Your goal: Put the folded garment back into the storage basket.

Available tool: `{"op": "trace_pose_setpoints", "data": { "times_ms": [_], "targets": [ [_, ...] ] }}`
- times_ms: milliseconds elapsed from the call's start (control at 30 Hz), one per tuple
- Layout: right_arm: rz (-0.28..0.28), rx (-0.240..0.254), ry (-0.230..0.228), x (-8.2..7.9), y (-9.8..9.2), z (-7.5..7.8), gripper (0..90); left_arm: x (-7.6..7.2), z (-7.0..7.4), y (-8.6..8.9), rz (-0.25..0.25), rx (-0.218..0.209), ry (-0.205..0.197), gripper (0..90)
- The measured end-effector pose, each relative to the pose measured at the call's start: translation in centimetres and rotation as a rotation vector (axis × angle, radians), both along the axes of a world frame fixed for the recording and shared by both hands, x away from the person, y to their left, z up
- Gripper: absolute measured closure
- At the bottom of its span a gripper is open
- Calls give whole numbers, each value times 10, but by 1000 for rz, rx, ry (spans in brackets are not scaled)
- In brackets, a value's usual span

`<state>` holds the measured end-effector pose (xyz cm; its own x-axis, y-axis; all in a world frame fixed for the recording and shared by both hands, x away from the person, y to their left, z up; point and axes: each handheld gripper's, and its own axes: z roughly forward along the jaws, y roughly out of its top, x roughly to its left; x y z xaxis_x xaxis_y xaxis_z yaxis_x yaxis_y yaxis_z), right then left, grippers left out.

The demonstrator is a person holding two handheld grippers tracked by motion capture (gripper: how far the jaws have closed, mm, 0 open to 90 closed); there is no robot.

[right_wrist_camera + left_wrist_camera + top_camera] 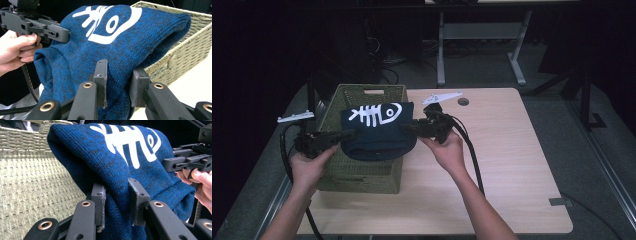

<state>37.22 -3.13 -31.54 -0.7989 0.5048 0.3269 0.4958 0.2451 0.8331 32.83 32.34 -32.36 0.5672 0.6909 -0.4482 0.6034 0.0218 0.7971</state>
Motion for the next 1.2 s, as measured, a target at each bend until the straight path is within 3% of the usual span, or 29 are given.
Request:
{"op": "trace_pose_setpoints", "data": {
  "times_ms": [633, 867, 1200],
  "targets": [
    [4, 15, 12, 8, 25, -8, 707, 3, -5, 21, 54, 12, 18, 693],
    [6, 18, 24, 13, 41, -14, 704, 4, -8, 34, 86, 29, 27, 692],
    [17, 14, 36, 16, 58, -19, 702, 2, -13, 47, 115, 21, 38, 692]
  ]
}}
